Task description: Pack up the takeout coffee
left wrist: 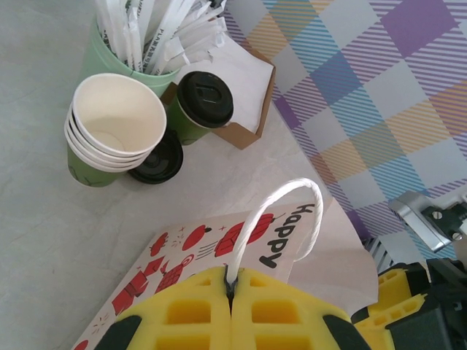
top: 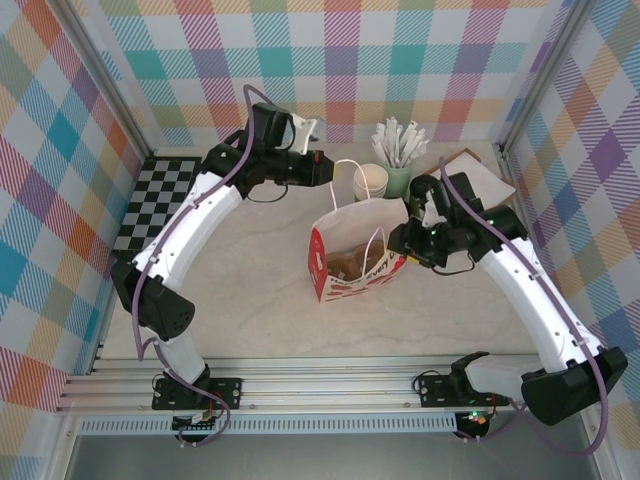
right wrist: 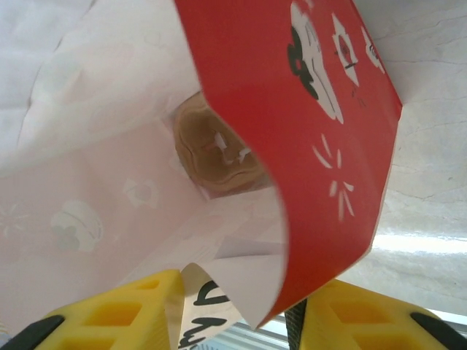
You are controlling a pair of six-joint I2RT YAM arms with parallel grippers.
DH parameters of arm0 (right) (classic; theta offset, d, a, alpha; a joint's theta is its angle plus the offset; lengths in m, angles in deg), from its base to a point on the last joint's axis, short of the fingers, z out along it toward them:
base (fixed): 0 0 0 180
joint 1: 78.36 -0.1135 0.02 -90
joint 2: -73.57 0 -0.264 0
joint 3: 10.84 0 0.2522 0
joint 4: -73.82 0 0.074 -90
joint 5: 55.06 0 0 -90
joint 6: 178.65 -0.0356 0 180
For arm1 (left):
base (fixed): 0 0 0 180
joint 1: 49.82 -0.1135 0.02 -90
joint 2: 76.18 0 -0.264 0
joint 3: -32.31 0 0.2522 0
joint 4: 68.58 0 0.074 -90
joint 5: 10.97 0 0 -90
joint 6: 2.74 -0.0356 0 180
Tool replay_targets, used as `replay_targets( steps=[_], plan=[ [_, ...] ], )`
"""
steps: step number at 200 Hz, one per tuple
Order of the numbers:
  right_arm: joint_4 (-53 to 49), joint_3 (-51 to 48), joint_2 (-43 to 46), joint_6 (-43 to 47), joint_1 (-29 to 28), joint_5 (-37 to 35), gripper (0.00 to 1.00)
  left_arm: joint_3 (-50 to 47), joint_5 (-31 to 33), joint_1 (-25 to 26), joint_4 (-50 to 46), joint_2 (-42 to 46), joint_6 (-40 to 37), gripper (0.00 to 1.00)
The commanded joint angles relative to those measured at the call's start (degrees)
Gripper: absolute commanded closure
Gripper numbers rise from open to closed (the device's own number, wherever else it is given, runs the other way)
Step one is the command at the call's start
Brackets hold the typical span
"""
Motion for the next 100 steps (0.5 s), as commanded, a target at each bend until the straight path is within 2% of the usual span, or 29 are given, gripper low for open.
replay_targets(
  steps=[1, 100],
  plan=[
    [-3.1, 1.5, -0.3, 1.8, -0.5, -1.2, 0.57, 2.3, -1.6, -0.4, -1.3, -0.1, -0.9, 1.0],
    [-6.1, 3.1, -1.2, 7.1, -0.5, -3.1, 0.44, 2.3, -1.1, -0.5, -2.5, -1.0, -1.0, 1.0]
  ],
)
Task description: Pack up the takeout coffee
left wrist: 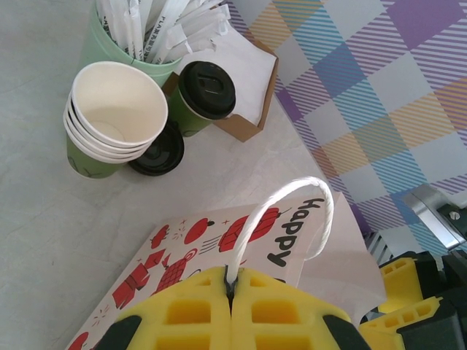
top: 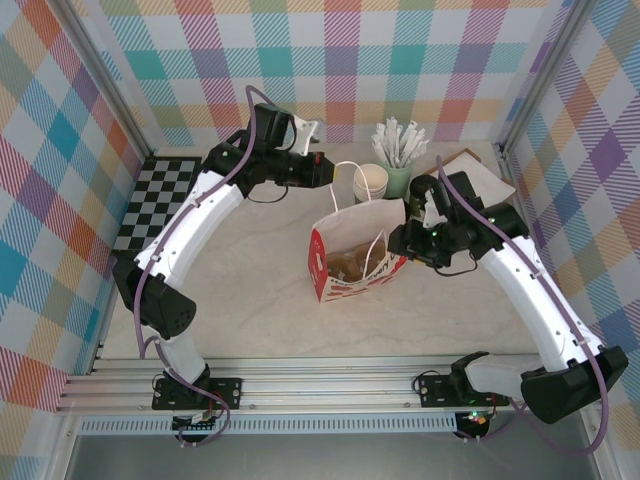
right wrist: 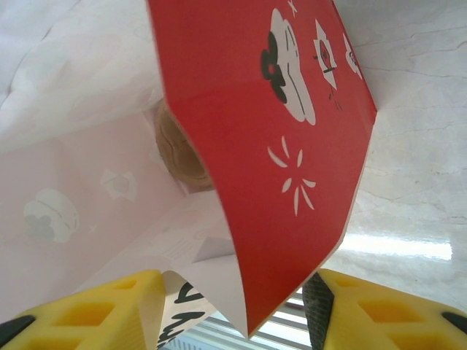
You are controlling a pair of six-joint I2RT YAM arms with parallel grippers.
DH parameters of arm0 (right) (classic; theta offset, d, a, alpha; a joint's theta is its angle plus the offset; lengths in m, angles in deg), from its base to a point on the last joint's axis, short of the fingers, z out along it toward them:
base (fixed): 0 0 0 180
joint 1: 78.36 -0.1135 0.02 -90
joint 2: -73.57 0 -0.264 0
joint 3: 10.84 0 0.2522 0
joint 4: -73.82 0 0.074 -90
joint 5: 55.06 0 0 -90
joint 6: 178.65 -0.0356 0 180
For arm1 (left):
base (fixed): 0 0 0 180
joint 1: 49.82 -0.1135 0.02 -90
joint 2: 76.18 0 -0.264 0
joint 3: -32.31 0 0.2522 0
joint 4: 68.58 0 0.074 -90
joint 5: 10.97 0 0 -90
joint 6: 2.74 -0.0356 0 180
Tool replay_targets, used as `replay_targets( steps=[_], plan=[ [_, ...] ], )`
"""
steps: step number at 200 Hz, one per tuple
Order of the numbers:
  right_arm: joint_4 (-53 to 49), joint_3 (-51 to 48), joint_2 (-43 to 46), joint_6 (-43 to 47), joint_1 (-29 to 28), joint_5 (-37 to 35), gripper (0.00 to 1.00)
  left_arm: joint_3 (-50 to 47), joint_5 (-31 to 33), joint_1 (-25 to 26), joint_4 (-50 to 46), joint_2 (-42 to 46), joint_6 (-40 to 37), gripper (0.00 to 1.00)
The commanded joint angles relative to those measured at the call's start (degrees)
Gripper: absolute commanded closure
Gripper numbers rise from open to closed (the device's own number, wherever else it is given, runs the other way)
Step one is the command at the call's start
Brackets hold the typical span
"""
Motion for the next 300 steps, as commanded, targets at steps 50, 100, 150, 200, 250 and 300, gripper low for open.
replay_targets(
  steps=[50, 100, 150, 200, 250, 300],
  plan=[
    [-2.9, 1.3, -0.8, 4.2, -0.3, -1.3, 0.37, 1.5, -1.0, -0.4, -1.3, -0.4, -1.2, 1.0],
    [-2.5, 1.4, -1.3, 11.8, -0.3, -0.7, 0.25, 1.5, -1.4, -0.4, -1.3, -0.5, -1.4, 1.0],
    [-3.7, 4.4, -3.8, 24.3, -0.3, 3.2, 0.11, 1.5, -1.9, -0.4, -1.5, -0.8, -1.4, 1.0],
    [-4.5, 7.0, -5.9, 28.4, -0.4, 4.6, 0.0, 1.2, -1.9, -0.4, -1.7, -0.5, -1.4, 1.0],
    [-4.7, 6.8, -6.3, 32.2, -0.4, 7.2, 0.0, 1.7, -1.9, -0.5, -2.3, -1.1, -2.0, 1.0],
    [-3.3, 7.5, -6.6, 33.1, -0.4, 3.0, 0.0, 3.5, -0.2, -0.4, -4.0, -1.9, -2.0, 0.94]
  ],
)
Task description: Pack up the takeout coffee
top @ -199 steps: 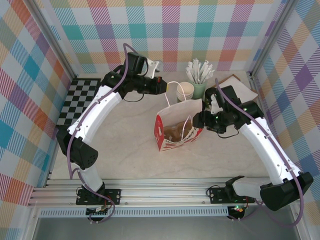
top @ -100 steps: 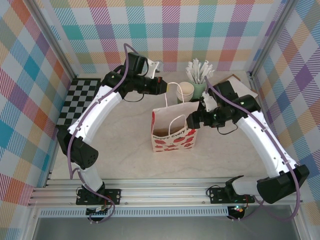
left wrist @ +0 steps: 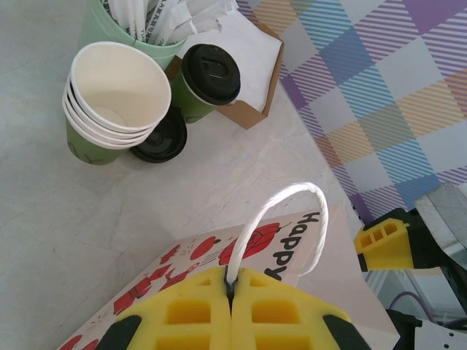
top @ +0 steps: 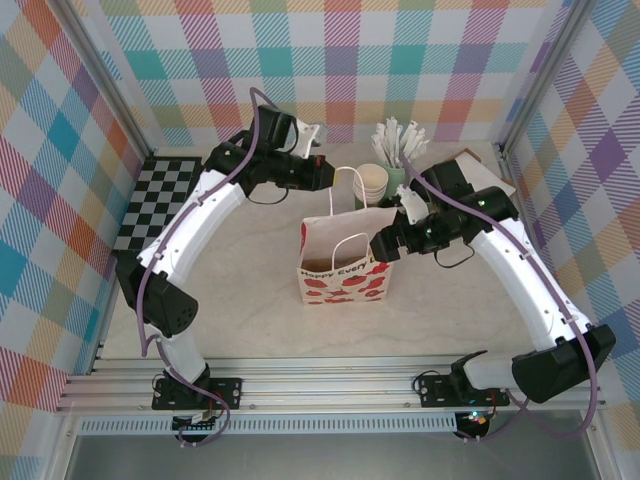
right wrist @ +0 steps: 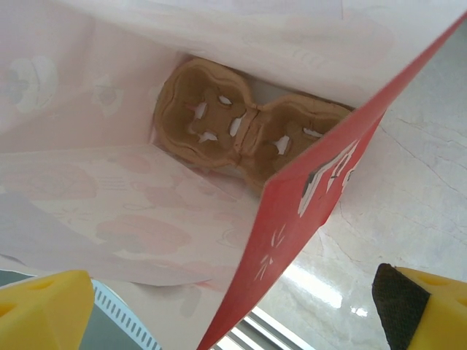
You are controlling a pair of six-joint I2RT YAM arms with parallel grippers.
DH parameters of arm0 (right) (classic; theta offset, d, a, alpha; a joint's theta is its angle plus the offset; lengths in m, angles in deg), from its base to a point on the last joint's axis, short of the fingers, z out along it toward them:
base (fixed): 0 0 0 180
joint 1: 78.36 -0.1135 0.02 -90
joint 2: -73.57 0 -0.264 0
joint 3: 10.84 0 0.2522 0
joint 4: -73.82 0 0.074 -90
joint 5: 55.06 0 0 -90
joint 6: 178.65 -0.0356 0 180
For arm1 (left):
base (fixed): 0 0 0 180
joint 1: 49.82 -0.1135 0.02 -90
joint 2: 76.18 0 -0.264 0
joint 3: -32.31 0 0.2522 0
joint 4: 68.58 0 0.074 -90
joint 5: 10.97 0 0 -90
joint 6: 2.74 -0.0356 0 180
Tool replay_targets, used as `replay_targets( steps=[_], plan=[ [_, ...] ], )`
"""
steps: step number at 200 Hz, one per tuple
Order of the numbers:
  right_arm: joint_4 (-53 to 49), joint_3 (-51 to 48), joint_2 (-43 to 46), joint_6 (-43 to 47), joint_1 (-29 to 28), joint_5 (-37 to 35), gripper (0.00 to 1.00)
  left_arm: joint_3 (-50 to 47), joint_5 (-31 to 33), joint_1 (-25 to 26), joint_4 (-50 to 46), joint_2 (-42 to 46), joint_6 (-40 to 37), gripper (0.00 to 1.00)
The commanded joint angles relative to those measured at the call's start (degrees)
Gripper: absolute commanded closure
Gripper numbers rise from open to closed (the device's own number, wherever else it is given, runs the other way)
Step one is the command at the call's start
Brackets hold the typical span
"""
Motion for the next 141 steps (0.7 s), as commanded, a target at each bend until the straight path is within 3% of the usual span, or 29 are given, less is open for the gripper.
replay_targets(
  steps=[1, 20, 27, 44, 55, 68, 119, 141],
  plan=[
    [-0.4, 1.9, -0.5, 1.6, -0.3, -2.3, 0.0, 2.8, 0.3, -0.4, -2.0, -0.6, -1.0, 0.94],
    [-0.1, 3.6, -0.4, 0.2, -0.3, -3.6, 0.0, 3.1, 1.3, -0.6, -3.7, 0.6, -2.0, 0.86],
    [0.0, 4.1, -0.1, -0.5, -0.3, -4.2, 0.0, 2.7, 2.1, -0.6, -4.0, 1.7, -2.4, 0.78],
    [0.8, 4.4, 1.0, -1.2, -0.3, -5.6, 0.0, 0.7, 6.3, -0.9, -4.9, 4.9, -2.7, 0.29],
    [1.1, 4.0, 1.6, -1.0, -0.3, -5.7, 0.0, -1.0, 9.3, -1.3, -5.1, 7.3, -2.5, 0.13],
    [1.3, 3.6, 2.0, -1.0, -0.3, -6.0, 0.0, -3.0, 12.5, -1.9, -5.7, 10.0, -2.1, 0.02],
    [2.0, 6.0, 1.7, -6.1, -0.3, -11.8, 0.0, -10.7, 24.8, -3.2, -10.2, 18.8, 1.6, 0.0],
    [3.3, 8.2, 2.2, -9.0, -0.2, -13.0, 0.0, -14.6, 24.1, -3.1, -10.2, 21.7, 7.6, 0.0]
  ],
)
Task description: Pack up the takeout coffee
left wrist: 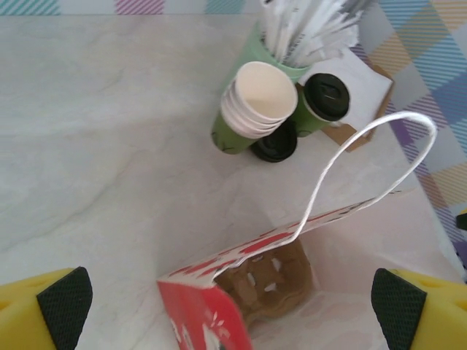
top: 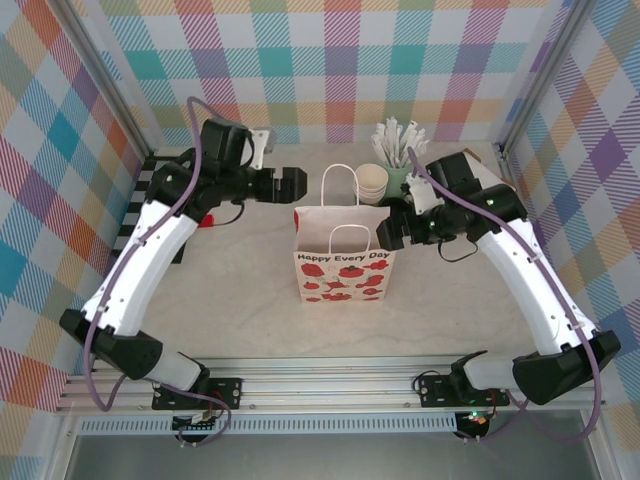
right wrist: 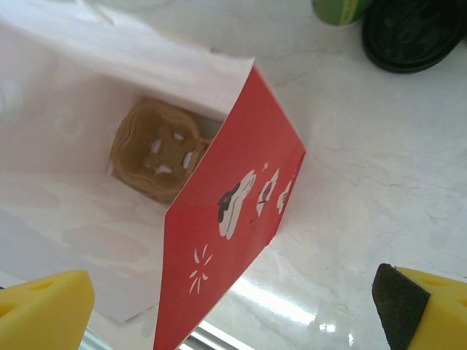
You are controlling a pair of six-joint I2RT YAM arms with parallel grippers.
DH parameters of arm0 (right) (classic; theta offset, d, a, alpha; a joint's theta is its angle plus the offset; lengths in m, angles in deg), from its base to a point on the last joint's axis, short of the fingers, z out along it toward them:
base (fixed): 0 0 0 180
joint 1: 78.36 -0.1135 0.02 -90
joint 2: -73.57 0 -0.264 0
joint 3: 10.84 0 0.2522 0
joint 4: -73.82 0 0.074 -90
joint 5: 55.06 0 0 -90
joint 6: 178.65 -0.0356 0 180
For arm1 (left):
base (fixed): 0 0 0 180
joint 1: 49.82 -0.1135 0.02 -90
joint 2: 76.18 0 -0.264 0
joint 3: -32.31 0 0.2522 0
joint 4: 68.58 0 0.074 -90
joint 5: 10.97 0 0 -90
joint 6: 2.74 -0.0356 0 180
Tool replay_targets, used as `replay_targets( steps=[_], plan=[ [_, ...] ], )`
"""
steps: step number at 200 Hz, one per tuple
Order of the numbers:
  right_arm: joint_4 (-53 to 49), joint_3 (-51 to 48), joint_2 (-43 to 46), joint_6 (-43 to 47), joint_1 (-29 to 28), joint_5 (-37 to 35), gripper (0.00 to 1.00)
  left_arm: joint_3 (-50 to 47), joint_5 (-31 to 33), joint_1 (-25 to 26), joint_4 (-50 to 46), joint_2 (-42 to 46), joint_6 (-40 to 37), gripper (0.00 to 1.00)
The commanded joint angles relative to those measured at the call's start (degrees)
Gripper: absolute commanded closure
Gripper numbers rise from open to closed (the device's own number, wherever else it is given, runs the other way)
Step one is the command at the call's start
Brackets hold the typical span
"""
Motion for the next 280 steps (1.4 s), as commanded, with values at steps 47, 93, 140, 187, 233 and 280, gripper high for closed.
replay_targets(
  steps=[47, 93, 140, 187, 233, 280],
  plan=[
    [4.9, 4.2, -0.2, -5.3, 3.4, -1.3, 0.0, -11.5, 7.2, 7.0, 2.2, 5.9, 18.4, 0.0],
    [1.5, 9.0, -9.5, 5.4, 3.8, 9.1, 0.03, -10.7, 13.9, 12.6, 0.2, 2.3, 23.2, 0.1],
    [-2.3, 15.3, -16.4, 6.0, 3.7, 9.3, 0.33, -11.1, 12.9, 13.3, -2.5, -0.1, 22.7, 0.28],
    [-2.5, 14.0, -16.1, 3.4, 2.8, 10.5, 0.74, -9.9, 9.5, 13.2, -4.8, -3.5, 19.2, 0.68],
    [-5.9, 16.5, -13.0, 0.7, -1.3, 10.4, 1.0, 2.5, 9.1, 9.2, -9.8, -5.6, 12.9, 1.0],
    [-4.8, 2.7, -6.9, -12.5, -5.1, 14.8, 0.95, 0.8, 4.8, 4.3, -11.8, -11.8, 7.6, 1.0]
  ],
)
